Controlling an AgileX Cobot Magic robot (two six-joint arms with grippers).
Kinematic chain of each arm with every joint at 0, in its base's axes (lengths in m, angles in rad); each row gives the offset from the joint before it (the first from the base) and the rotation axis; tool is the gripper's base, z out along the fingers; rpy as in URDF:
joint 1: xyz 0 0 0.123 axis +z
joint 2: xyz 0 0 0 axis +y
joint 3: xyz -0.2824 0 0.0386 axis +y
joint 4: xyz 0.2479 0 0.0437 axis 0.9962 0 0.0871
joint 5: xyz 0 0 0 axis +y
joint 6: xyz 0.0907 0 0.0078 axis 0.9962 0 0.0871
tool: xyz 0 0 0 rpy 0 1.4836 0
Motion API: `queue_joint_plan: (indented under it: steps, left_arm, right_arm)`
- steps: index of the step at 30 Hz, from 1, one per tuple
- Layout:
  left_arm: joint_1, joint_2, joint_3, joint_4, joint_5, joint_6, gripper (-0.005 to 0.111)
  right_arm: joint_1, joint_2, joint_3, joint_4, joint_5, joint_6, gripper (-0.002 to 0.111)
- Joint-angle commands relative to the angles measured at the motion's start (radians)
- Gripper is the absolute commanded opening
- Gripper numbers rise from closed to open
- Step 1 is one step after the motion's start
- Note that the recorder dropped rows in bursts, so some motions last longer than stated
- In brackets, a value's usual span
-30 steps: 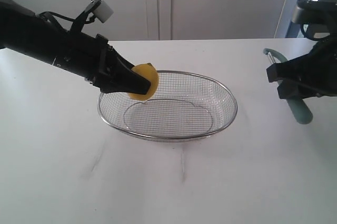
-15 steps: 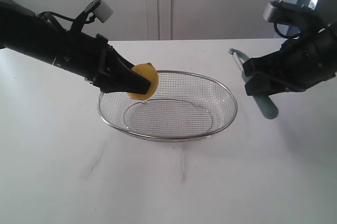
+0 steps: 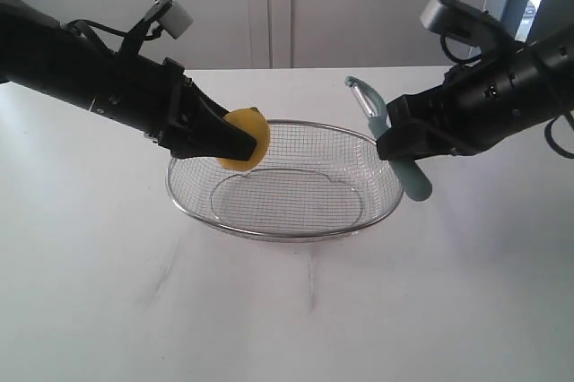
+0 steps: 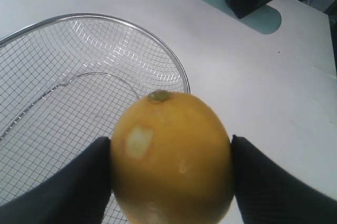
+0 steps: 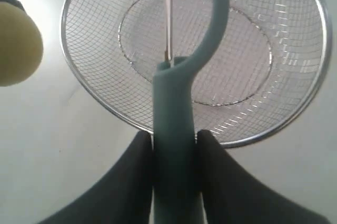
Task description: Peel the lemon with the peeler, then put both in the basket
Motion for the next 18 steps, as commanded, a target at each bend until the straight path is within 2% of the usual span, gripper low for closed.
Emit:
queue_joint_plan:
  steps: [1, 9, 18]
  left_arm:
    - [0.003, -0.01, 0.005, -0.036, 0.017, 0.002, 0.0]
    - [0.003, -0.01, 0.005, -0.036, 0.017, 0.002, 0.0]
    - [0.003, -0.01, 0.005, -0.036, 0.017, 0.002, 0.0]
  right_arm:
    - [0.055, 0.005, -0.006, 0.017, 0.006, -0.014, 0.0]
    - [0.119, 0.059, -0.006, 0.12, 0.041, -0.015, 0.0]
    - [0.139, 0.112, -0.006, 0.233, 0.12, -0.036, 0.0]
